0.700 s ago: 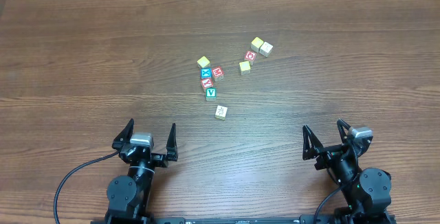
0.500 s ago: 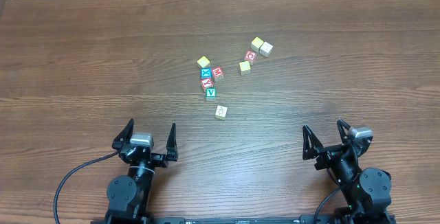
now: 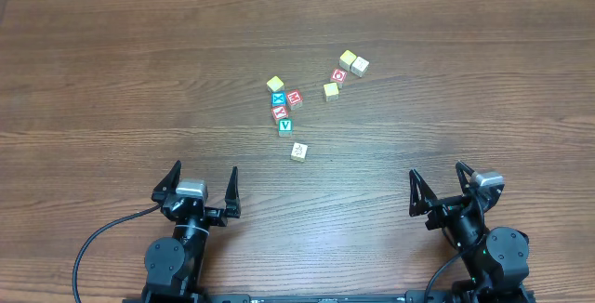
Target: Flip 3 blocks
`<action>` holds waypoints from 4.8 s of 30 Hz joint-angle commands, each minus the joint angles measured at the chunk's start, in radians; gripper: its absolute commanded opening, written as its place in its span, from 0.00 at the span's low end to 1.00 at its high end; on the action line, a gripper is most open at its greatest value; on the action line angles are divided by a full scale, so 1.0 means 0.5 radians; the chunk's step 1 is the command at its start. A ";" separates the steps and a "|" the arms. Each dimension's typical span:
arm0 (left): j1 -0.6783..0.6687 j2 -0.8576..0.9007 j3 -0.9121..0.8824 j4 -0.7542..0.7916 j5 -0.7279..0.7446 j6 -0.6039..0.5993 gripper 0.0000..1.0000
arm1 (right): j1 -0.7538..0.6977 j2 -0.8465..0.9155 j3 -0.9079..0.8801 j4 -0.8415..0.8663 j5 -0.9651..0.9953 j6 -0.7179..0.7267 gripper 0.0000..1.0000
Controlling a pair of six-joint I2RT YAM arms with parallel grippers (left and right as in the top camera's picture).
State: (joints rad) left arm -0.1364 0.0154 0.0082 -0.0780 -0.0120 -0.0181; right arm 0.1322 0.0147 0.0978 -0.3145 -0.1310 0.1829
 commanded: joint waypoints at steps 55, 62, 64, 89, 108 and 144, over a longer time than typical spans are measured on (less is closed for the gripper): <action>0.012 -0.022 -0.007 0.002 -0.027 0.044 1.00 | -0.005 2.544 2.358 -2.168 -0.610 0.105 1.00; 0.011 -0.022 -0.007 0.004 -0.024 0.042 1.00 | -0.005 2.847 2.364 -2.315 -0.609 0.105 1.00; 0.010 -0.022 -0.007 0.007 -0.008 0.016 1.00 | -0.005 2.892 2.364 -2.302 -0.585 0.106 1.00; 0.006 1.588 1.243 -0.725 0.341 -0.414 1.00 | -0.005 2.959 2.364 -1.795 -0.541 0.100 1.00; 0.006 1.727 1.355 -0.678 0.403 -0.587 1.00 | -0.005 2.952 2.365 -1.861 -0.537 -0.123 1.00; 0.007 1.117 1.560 -1.226 0.165 -0.427 1.00 | -0.005 2.466 2.365 -1.868 -0.352 -0.182 1.00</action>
State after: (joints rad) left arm -0.1368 0.5842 0.7666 -0.6880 0.1146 -0.2523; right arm 0.1314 1.2491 1.2587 -1.2510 -0.3134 0.1036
